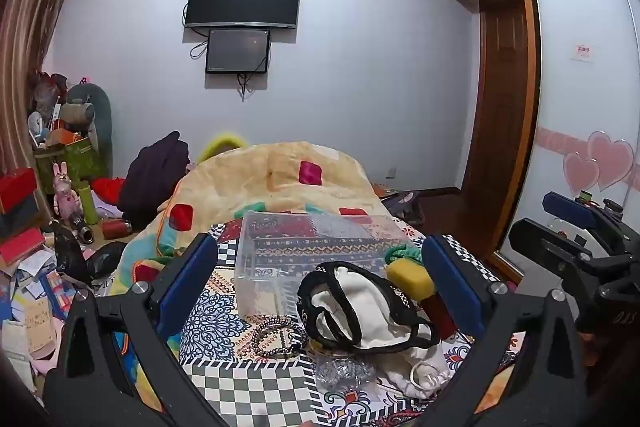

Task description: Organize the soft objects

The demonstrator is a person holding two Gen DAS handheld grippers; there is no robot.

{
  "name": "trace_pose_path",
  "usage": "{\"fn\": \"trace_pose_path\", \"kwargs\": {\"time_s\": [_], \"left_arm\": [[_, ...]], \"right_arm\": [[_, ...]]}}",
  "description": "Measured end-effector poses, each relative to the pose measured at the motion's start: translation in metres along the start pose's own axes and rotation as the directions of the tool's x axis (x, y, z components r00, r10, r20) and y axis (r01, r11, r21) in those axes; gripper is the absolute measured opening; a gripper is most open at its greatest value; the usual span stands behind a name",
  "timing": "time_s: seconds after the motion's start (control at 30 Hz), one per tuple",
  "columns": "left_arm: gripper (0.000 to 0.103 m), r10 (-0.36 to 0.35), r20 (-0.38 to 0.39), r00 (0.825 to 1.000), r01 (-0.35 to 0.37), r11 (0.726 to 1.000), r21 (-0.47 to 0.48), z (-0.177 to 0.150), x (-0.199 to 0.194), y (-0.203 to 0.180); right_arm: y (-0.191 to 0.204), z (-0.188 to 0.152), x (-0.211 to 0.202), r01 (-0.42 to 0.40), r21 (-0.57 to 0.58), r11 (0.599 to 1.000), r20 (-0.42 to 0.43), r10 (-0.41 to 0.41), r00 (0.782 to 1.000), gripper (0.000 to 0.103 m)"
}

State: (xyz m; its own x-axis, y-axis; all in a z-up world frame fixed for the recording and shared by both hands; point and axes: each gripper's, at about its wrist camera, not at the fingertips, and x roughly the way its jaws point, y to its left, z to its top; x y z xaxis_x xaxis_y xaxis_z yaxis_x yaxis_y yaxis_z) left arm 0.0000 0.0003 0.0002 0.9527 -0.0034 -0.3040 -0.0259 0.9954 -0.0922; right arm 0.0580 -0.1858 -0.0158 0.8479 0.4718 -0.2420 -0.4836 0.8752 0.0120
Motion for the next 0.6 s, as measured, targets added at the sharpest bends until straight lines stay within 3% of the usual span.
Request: {"fn": "trace_pose_path", "kwargs": {"time_s": [0.6], "left_arm": [[0.103,0.02,0.034,0.999,-0.022,0.998,0.052,-0.0042,-0.0018,-0.006]], "right_arm": [[-0.0023,-0.002,0.002,0.0,0.0,1.0,-0.009,0.0,1.0,0.103]]}}
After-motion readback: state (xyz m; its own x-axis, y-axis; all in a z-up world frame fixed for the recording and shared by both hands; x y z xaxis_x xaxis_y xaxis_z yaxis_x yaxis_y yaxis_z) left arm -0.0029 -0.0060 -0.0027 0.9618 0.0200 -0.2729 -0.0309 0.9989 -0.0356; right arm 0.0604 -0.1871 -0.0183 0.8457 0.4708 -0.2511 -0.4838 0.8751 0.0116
